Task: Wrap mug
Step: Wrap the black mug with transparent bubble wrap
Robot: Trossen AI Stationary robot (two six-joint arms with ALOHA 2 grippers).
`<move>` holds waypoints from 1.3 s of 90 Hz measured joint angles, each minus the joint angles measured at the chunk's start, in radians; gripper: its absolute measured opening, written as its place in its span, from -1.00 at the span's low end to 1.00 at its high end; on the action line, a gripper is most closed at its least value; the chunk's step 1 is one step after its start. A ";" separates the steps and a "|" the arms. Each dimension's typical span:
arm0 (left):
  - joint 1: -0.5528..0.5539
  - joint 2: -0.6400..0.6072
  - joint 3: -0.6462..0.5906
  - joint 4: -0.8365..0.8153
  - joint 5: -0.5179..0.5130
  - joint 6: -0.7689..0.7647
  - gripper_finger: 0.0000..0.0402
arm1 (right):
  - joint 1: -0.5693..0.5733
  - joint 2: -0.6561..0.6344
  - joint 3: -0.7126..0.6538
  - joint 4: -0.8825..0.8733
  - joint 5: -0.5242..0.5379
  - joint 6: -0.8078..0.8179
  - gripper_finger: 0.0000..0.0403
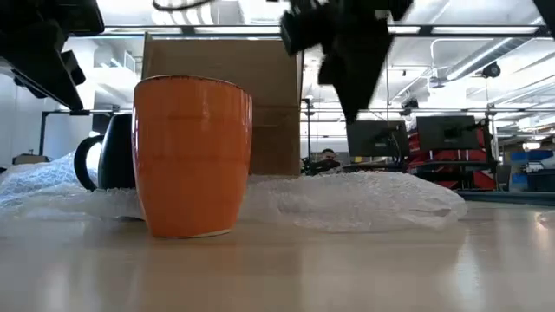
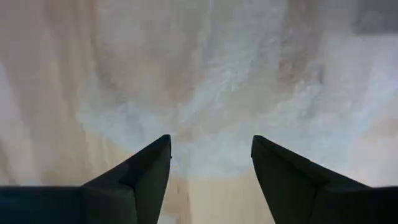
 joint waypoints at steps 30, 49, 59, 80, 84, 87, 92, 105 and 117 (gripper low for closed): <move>0.001 0.048 -0.002 -0.002 -0.001 0.009 -0.89 | 0.003 -0.155 -0.403 0.205 0.115 0.124 -0.10; 0.001 0.076 -0.002 0.001 -0.003 -0.009 -0.89 | 0.002 -0.159 -0.587 0.516 0.066 0.144 -0.18; 0.001 0.090 -0.002 -0.001 -0.017 -0.009 -0.89 | 0.002 -0.162 -0.615 0.611 0.060 0.143 -0.44; 0.001 0.134 -0.004 -0.018 -0.102 0.014 -0.89 | 0.002 -0.174 -0.514 0.698 0.033 0.055 -0.93; 0.001 0.144 -0.004 -0.017 -0.117 0.014 -0.89 | 0.002 -0.173 -0.486 0.733 0.034 0.036 -0.92; 0.001 0.152 -0.004 -0.015 -0.126 0.014 -0.89 | 0.002 -0.170 -0.465 0.770 0.034 0.016 -0.94; 0.001 0.165 -0.004 -0.015 -0.128 0.014 -0.89 | 0.002 -0.167 -0.437 0.837 0.034 -0.018 -0.98; 0.002 0.206 -0.004 -0.011 -0.128 0.017 -0.89 | 0.000 -0.166 -0.400 1.052 0.035 -0.107 -0.99; 0.016 0.250 -0.004 0.032 -0.134 0.052 -0.89 | -0.016 -0.165 -0.381 1.235 0.041 -0.199 -1.00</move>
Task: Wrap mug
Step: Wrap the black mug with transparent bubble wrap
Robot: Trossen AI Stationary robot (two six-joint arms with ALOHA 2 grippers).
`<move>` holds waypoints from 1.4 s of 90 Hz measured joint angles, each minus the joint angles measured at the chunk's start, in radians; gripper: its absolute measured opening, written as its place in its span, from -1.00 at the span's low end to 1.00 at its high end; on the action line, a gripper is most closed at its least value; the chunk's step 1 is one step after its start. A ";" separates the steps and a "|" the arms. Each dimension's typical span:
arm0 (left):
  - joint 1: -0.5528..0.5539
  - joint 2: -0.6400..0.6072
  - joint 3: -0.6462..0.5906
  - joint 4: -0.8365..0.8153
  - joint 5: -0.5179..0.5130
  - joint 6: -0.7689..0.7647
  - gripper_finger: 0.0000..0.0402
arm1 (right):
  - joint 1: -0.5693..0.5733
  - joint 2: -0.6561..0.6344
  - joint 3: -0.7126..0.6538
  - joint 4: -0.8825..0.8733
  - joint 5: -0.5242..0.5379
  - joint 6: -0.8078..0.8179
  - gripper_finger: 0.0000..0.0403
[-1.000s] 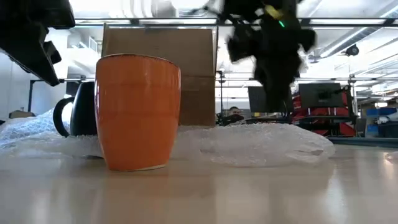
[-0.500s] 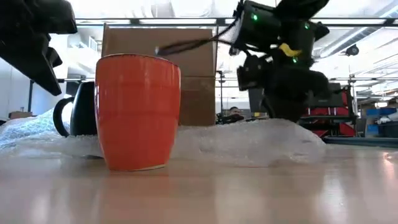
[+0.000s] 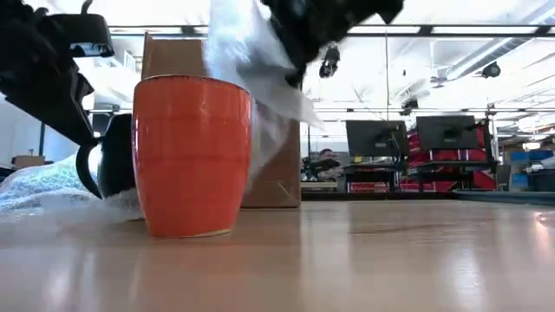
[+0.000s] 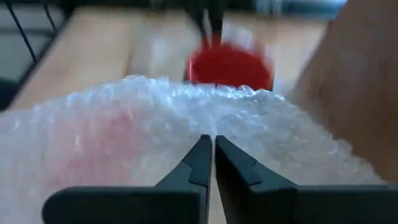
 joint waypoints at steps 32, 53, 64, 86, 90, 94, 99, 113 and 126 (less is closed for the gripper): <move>0.066 0.091 0.000 0.164 -0.023 0.103 -0.89 | -0.025 0.210 0.145 0.156 -0.059 -0.046 -1.00; 0.049 -0.010 0.073 0.117 0.067 0.091 -0.89 | -0.031 0.354 0.333 -0.129 -0.052 -0.056 -1.00; 0.036 -0.088 0.108 0.113 -0.001 0.134 -0.89 | -0.033 0.399 0.403 -0.219 -0.050 -0.066 -1.00; 0.104 -0.117 0.042 0.212 -0.041 0.194 -0.91 | -0.033 0.414 0.476 -0.240 -0.051 -0.077 -1.00; 0.118 -0.109 0.017 0.260 -0.041 0.209 -0.93 | -0.035 0.414 0.483 -0.242 -0.051 -0.076 -1.00; 0.133 -0.097 -0.006 0.313 -0.040 0.227 -0.95 | -0.035 0.414 0.488 -0.255 -0.049 -0.076 -1.00; 0.145 -0.086 -0.030 0.362 -0.033 0.242 -0.98 | -0.035 0.415 0.488 -0.269 -0.049 -0.077 -1.00; 0.164 -0.071 -0.066 0.397 -0.030 0.224 -0.98 | -0.037 0.410 0.489 -0.310 -0.043 -0.077 -1.00; 0.165 -0.072 -0.076 0.392 -0.016 0.221 -1.00 | -0.036 0.329 0.494 -0.340 -0.052 -0.048 -1.00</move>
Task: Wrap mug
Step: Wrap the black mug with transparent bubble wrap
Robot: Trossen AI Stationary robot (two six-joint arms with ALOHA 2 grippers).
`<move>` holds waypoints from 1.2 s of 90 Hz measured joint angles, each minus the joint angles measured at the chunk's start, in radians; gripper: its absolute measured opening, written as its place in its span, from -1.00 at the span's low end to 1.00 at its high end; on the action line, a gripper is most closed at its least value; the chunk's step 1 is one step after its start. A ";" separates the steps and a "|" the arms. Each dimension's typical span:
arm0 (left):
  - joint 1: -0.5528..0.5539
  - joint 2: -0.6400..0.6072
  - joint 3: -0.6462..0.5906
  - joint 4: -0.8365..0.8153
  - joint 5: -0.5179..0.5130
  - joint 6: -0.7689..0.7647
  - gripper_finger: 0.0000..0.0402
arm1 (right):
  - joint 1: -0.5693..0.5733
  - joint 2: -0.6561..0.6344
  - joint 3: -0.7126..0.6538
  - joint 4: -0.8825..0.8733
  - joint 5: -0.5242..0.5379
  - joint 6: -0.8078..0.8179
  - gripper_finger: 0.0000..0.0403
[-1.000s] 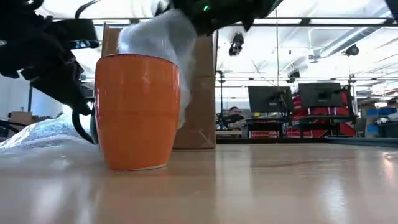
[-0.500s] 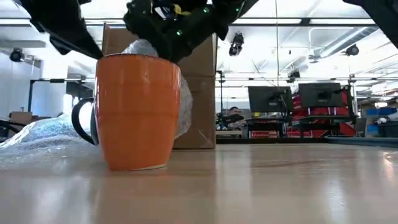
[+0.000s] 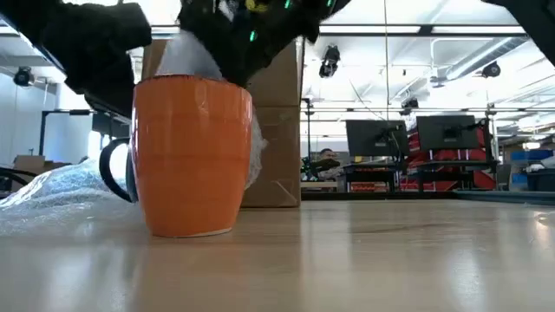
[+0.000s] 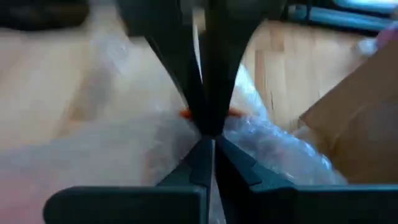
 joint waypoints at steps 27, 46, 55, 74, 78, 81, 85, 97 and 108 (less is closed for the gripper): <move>0.000 -0.001 -0.001 -0.003 0.014 0.002 -1.00 | -0.004 -0.185 0.002 -0.191 0.019 0.039 -1.00; 0.000 -0.002 -0.001 -0.003 0.020 0.002 -1.00 | -0.008 -0.169 -0.049 -0.431 0.101 0.055 -1.00; 0.000 -0.003 -0.001 -0.005 0.021 0.002 -0.99 | 0.006 -0.154 -0.095 -0.301 0.053 0.054 -1.00; 0.000 -0.003 0.003 -0.004 0.025 0.003 -1.00 | 0.029 -0.058 -0.114 0.067 0.038 0.029 -1.00; 0.000 -0.004 0.009 -0.018 0.029 0.007 -0.99 | 0.022 -0.031 -0.113 0.053 0.042 0.029 -1.00; 0.000 -0.005 0.019 -0.023 0.035 0.015 -0.99 | 0.016 -0.009 -0.109 0.042 0.041 0.033 -1.00; -0.001 -0.015 0.040 -0.041 0.045 0.022 -0.99 | 0.010 0.017 -0.102 0.044 0.038 0.043 -1.00; -0.010 -0.037 0.143 -0.093 0.052 0.054 -0.99 | 0.004 0.059 -0.082 0.049 0.022 0.049 -1.00; -0.017 -0.038 0.186 -0.083 0.061 0.092 -0.99 | 0.005 0.074 -0.059 0.044 0.023 0.047 -1.00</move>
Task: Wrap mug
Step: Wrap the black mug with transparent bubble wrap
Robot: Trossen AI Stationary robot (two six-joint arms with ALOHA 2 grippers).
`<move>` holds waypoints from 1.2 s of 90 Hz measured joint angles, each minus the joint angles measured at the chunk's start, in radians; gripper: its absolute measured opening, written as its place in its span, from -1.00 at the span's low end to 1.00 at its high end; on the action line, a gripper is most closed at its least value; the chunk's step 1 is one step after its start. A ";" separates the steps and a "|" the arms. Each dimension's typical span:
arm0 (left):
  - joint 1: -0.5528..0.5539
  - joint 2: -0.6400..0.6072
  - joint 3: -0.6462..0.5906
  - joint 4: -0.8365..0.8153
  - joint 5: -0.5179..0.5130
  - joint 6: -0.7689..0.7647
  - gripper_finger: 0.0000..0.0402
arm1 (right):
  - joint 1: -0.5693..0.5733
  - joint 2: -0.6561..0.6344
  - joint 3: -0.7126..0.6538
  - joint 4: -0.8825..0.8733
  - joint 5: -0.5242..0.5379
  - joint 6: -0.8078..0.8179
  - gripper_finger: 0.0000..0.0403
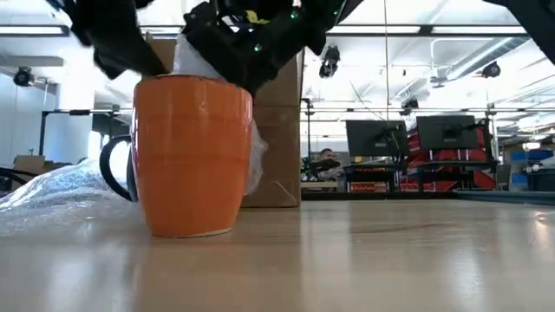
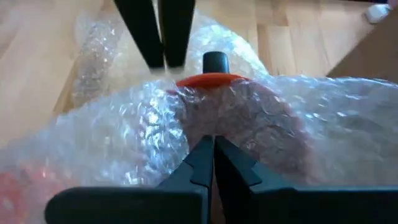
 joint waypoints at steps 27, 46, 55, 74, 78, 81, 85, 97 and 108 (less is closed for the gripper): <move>0.008 0.073 -0.085 0.083 0.067 0.023 -1.00 | -0.005 0.000 0.070 -0.031 0.003 -0.013 -1.00; 0.016 0.086 -0.101 0.086 -0.132 0.003 -1.00 | -0.007 -0.016 0.138 -0.161 0.014 -0.028 -1.00; 0.026 0.106 -0.113 0.074 -0.080 0.002 -1.00 | -0.005 -0.032 0.214 -0.305 0.003 -0.045 -1.00; 0.028 0.182 -0.118 0.092 -0.054 -0.021 -1.00 | -0.008 -0.038 0.358 -0.578 0.061 -0.062 -1.00; 0.028 0.190 -0.118 0.092 -0.044 -0.020 -1.00 | -0.011 -0.038 0.355 -0.615 0.102 -0.062 -1.00; 0.028 0.196 -0.118 0.091 -0.031 -0.020 -1.00 | -0.011 -0.037 0.349 -0.641 0.137 -0.058 -1.00; 0.027 0.199 -0.118 0.090 -0.018 -0.019 -1.00 | -0.011 -0.037 0.335 -0.671 0.196 -0.044 -1.00; 0.027 0.182 -0.119 0.090 -0.012 -0.018 -1.00 | -0.008 -0.034 0.261 -0.663 0.358 -0.001 -1.00; 0.027 0.165 -0.119 0.090 -0.009 -0.005 -1.00 | -0.006 -0.033 0.184 -0.508 0.416 0.016 -1.00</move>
